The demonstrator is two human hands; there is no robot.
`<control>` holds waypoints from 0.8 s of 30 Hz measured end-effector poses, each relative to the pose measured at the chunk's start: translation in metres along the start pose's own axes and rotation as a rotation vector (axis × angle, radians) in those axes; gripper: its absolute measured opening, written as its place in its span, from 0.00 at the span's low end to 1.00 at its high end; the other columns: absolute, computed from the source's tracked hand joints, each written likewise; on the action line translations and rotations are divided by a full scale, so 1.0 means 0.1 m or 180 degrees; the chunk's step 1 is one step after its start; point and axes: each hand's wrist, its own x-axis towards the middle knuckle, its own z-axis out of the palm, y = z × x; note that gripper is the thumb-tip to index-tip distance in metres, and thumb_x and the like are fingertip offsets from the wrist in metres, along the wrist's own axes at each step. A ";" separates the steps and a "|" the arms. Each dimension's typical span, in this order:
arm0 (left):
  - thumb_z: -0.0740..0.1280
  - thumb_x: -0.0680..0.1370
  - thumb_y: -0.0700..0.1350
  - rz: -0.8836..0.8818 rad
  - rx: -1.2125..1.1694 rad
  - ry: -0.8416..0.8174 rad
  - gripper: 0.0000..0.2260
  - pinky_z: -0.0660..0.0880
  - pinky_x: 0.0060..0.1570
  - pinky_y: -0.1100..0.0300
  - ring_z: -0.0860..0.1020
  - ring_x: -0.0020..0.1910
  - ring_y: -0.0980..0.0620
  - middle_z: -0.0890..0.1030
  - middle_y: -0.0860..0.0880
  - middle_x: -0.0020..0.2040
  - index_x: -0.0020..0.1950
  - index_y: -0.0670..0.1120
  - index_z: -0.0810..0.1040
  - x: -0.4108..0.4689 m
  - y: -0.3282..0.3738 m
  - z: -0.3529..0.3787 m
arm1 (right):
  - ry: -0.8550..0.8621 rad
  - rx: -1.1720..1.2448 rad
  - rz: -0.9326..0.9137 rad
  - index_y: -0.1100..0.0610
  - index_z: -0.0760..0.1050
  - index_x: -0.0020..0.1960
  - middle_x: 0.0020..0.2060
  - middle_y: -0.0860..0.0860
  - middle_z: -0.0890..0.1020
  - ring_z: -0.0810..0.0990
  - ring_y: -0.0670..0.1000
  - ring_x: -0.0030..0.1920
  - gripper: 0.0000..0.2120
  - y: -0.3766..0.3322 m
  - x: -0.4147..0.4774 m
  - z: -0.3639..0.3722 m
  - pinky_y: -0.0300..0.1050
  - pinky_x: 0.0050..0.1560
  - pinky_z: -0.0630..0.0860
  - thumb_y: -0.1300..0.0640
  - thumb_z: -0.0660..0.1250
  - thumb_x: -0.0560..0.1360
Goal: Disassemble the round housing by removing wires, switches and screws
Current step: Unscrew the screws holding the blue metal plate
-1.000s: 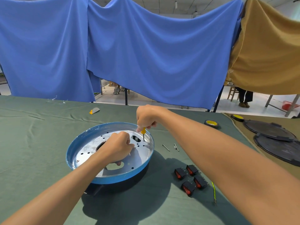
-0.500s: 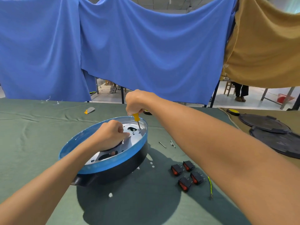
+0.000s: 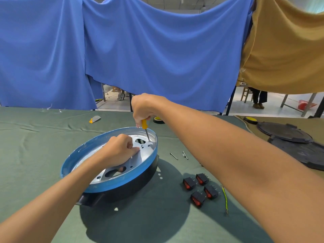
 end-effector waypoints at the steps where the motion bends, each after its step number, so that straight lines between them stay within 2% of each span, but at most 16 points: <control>1: 0.67 0.79 0.50 -0.0014 -0.0018 0.0028 0.18 0.65 0.35 0.57 0.70 0.34 0.49 0.73 0.48 0.33 0.32 0.46 0.68 0.01 0.00 -0.01 | 0.0008 -0.0007 -0.0022 0.57 0.73 0.35 0.28 0.50 0.76 0.72 0.49 0.27 0.13 -0.01 0.00 0.01 0.36 0.23 0.67 0.54 0.76 0.69; 5: 0.68 0.78 0.50 0.0054 0.0232 -0.0127 0.17 0.66 0.34 0.57 0.73 0.35 0.46 0.76 0.48 0.34 0.34 0.46 0.69 0.01 -0.02 0.01 | -0.0187 -0.0060 0.0048 0.57 0.73 0.32 0.26 0.50 0.75 0.72 0.49 0.26 0.11 0.05 -0.02 0.29 0.36 0.24 0.65 0.57 0.73 0.69; 7: 0.67 0.79 0.50 -0.0038 0.0166 -0.0189 0.16 0.68 0.28 0.60 0.77 0.28 0.47 0.78 0.48 0.32 0.35 0.46 0.69 -0.02 -0.06 0.09 | -0.0161 0.0015 0.0077 0.57 0.73 0.33 0.27 0.50 0.74 0.71 0.50 0.27 0.11 0.10 -0.04 0.36 0.36 0.25 0.64 0.57 0.72 0.70; 8: 0.66 0.79 0.50 -0.0084 0.0037 -0.0198 0.16 0.68 0.25 0.61 0.77 0.22 0.49 0.79 0.47 0.30 0.35 0.45 0.68 -0.03 -0.07 0.12 | -0.0080 0.0059 0.0083 0.57 0.74 0.34 0.28 0.51 0.75 0.71 0.50 0.28 0.11 0.13 -0.05 0.34 0.37 0.25 0.64 0.56 0.72 0.71; 10: 0.65 0.80 0.49 -0.0092 -0.0084 -0.0170 0.16 0.67 0.22 0.63 0.75 0.18 0.50 0.79 0.45 0.30 0.35 0.45 0.67 -0.03 -0.06 0.17 | 0.0077 0.0142 0.0051 0.57 0.73 0.33 0.30 0.52 0.75 0.72 0.51 0.30 0.12 0.16 -0.05 0.29 0.39 0.27 0.64 0.55 0.73 0.70; 16: 0.65 0.80 0.49 0.0033 0.0046 -0.0091 0.16 0.68 0.21 0.63 0.74 0.17 0.51 0.79 0.45 0.29 0.35 0.45 0.68 0.00 0.01 0.23 | 0.0243 0.0149 -0.0033 0.56 0.62 0.34 0.33 0.52 0.68 0.66 0.51 0.30 0.14 0.06 -0.10 0.53 0.42 0.27 0.62 0.63 0.67 0.71; 18: 0.65 0.80 0.49 0.0004 0.0042 -0.0071 0.16 0.69 0.22 0.62 0.76 0.18 0.49 0.80 0.44 0.30 0.34 0.45 0.68 -0.01 -0.01 0.25 | 0.0230 0.0164 -0.0042 0.56 0.62 0.33 0.32 0.52 0.67 0.66 0.52 0.30 0.15 0.08 -0.10 0.52 0.42 0.27 0.62 0.63 0.68 0.71; 20: 0.65 0.80 0.49 0.0018 0.0020 -0.0007 0.17 0.67 0.21 0.63 0.74 0.17 0.51 0.78 0.45 0.29 0.33 0.45 0.68 -0.01 -0.04 0.26 | 0.0238 0.0213 -0.0034 0.56 0.63 0.32 0.31 0.51 0.67 0.66 0.53 0.31 0.17 0.11 -0.11 0.41 0.41 0.26 0.61 0.61 0.70 0.70; 24: 0.66 0.80 0.49 0.0099 -0.0148 0.0335 0.19 0.63 0.18 0.65 0.73 0.18 0.50 0.75 0.48 0.28 0.32 0.46 0.66 0.08 -0.05 0.16 | 0.0522 0.0371 0.0025 0.55 0.60 0.32 0.31 0.50 0.65 0.63 0.51 0.30 0.19 0.16 -0.12 0.30 0.41 0.25 0.59 0.61 0.71 0.70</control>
